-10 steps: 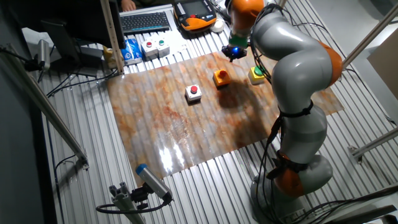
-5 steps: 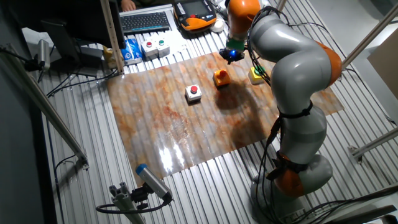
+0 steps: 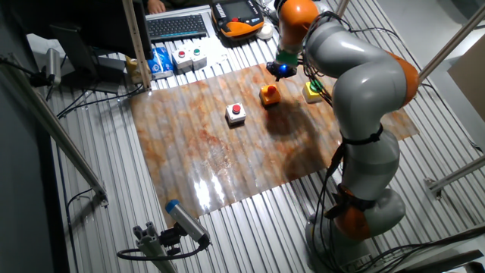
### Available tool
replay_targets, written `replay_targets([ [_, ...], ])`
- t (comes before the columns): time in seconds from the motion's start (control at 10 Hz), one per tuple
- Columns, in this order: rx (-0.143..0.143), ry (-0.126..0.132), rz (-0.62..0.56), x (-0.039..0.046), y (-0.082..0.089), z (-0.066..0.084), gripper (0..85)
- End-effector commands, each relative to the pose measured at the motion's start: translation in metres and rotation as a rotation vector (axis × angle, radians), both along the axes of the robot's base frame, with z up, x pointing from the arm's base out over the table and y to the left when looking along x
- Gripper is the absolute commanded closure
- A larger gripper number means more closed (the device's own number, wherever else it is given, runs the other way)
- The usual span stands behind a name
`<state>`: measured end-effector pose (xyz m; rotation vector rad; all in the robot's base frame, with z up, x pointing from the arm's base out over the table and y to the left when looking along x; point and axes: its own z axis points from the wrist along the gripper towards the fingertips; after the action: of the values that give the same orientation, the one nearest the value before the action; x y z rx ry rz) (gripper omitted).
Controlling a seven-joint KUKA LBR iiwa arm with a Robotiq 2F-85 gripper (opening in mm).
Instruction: Press three buttons from left to right in sequence
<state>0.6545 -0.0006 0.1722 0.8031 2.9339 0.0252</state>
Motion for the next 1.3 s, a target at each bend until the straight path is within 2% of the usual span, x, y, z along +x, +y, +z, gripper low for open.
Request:
replay_targets([
  [0.0, 0.013, -0.001, 0.001, 0.0002, 0.001, 0.000, 85.0],
  [0.1, 0.034, -0.003, 0.003, 0.0001, 0.003, 0.000, 85.0],
  [0.3, 0.038, -0.003, 0.001, -0.0006, 0.009, -0.002, 85.0],
  [0.5, 0.036, -0.002, 0.000, -0.0027, 0.013, -0.004, 85.0],
  [0.9, 0.006, 0.010, 0.008, -0.0033, 0.013, -0.004, 85.0],
  [1.1, 0.010, 0.013, 0.009, -0.0030, 0.013, -0.004, 85.0],
  [1.2, 0.023, 0.011, 0.010, -0.0026, 0.014, -0.003, 85.0],
])
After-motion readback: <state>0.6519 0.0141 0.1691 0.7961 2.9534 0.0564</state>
